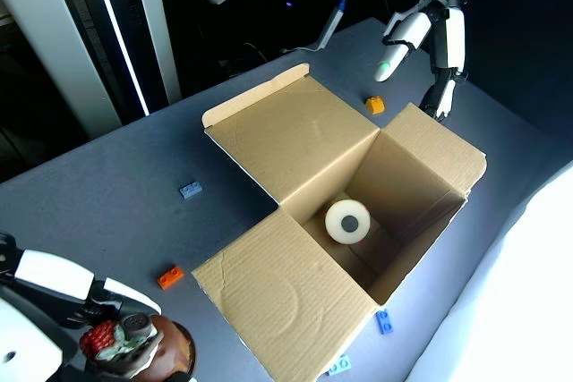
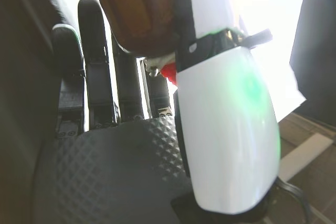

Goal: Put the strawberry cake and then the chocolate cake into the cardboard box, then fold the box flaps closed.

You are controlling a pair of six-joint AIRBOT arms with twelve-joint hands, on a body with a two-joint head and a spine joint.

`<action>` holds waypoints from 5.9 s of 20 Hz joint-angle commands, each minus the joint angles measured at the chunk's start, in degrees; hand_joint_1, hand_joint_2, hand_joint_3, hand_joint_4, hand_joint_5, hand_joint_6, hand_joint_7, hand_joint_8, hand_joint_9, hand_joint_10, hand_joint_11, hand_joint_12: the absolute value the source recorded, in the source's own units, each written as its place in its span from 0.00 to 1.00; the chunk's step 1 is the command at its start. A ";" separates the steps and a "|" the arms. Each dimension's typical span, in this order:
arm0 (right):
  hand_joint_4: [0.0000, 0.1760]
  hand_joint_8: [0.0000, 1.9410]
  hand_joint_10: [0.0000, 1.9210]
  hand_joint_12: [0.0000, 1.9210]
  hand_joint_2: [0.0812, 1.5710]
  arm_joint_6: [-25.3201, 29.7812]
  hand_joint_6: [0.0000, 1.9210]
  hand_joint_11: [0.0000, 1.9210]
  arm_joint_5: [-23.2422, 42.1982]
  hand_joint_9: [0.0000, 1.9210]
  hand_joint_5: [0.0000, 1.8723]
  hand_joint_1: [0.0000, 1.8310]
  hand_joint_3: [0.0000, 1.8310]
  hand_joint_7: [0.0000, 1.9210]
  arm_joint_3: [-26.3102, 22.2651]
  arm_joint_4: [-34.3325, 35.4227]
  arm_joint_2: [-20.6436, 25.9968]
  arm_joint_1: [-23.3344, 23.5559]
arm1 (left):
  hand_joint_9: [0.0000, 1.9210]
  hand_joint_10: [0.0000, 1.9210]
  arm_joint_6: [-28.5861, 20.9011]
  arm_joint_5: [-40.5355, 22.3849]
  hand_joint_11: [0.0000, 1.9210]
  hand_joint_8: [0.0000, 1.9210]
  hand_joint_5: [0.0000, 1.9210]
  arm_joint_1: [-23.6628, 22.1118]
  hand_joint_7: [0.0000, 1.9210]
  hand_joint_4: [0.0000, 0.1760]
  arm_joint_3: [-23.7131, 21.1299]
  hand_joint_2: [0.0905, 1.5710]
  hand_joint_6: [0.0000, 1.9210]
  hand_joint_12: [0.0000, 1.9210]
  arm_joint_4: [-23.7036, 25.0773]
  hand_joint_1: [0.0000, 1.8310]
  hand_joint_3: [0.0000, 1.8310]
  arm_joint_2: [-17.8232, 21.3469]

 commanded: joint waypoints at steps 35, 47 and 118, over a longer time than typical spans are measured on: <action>0.13 0.68 0.64 0.90 0.77 -5.08 0.67 0.08 7.04 0.28 0.41 0.63 0.00 0.42 6.27 -7.88 -24.95 7.88 | 0.31 0.00 -0.40 4.59 0.06 0.00 0.21 -1.58 0.26 0.13 -0.30 0.65 0.00 0.63 -3.46 0.33 0.00 -0.36; 0.19 0.70 0.65 0.89 0.78 -3.99 0.70 0.09 4.21 0.25 0.40 0.62 0.00 0.40 10.75 -11.39 -28.75 7.50 | 0.31 0.00 -0.41 4.37 0.05 0.00 0.21 -1.94 0.26 0.15 -0.08 0.67 0.00 0.64 -3.46 0.37 0.00 -0.45; 0.00 0.00 0.01 0.50 0.70 -16.01 0.00 0.00 6.85 0.15 0.13 0.03 0.00 0.13 1.56 -17.62 -2.92 -13.32 | 0.30 0.00 28.00 -7.57 0.05 0.00 0.22 -5.81 0.26 0.05 4.88 0.70 0.00 0.63 -37.74 0.16 0.00 -12.39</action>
